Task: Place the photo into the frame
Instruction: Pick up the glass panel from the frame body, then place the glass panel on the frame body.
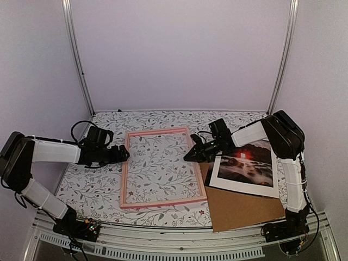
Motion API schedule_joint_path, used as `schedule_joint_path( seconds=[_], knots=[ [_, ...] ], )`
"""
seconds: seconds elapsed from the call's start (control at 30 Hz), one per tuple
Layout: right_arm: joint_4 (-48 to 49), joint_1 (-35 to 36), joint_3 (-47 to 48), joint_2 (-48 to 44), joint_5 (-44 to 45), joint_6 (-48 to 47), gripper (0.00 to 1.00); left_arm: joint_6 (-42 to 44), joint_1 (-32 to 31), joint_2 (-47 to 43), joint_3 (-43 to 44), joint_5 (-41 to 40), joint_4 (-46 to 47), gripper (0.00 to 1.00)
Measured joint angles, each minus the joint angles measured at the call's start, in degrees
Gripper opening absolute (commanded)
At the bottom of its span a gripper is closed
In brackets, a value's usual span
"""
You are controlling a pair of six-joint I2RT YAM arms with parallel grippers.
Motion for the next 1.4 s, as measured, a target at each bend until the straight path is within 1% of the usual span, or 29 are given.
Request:
schedule_joint_path(
  seconds=[0.27, 0.53, 0.77, 1.0, 1.17, 1.4],
  knots=[
    [0.9, -0.2, 0.0, -1.2, -1.7, 1.4, 0.0, 0.3, 0.0, -0.6, 0.0, -1.0, -0.6, 0.95],
    [4.7, -0.5, 0.5, -6.9, -5.5, 6.4, 0.0, 1.3, 1.0, -4.5, 0.1, -3.2, -2.6, 0.95],
    [9.2, 0.0, 5.2, -8.4, -8.7, 11.9, 0.0, 2.3, 5.4, -8.6, 1.2, -4.0, -5.1, 0.97],
    [14.3, 1.1, 9.7, -8.3, -9.9, 18.0, 0.0, 2.7, 9.9, -15.4, 1.6, -6.3, -7.2, 0.99],
    [17.8, 1.5, 13.7, -5.6, -10.1, 21.2, 0.0, 2.7, 11.5, -20.4, 1.8, -8.3, -8.2, 0.99],
    [18.7, 0.7, 15.1, 2.9, -9.5, 22.5, 0.0, 3.1, 11.6, -20.8, 2.0, -10.6, -9.9, 1.0]
  ],
)
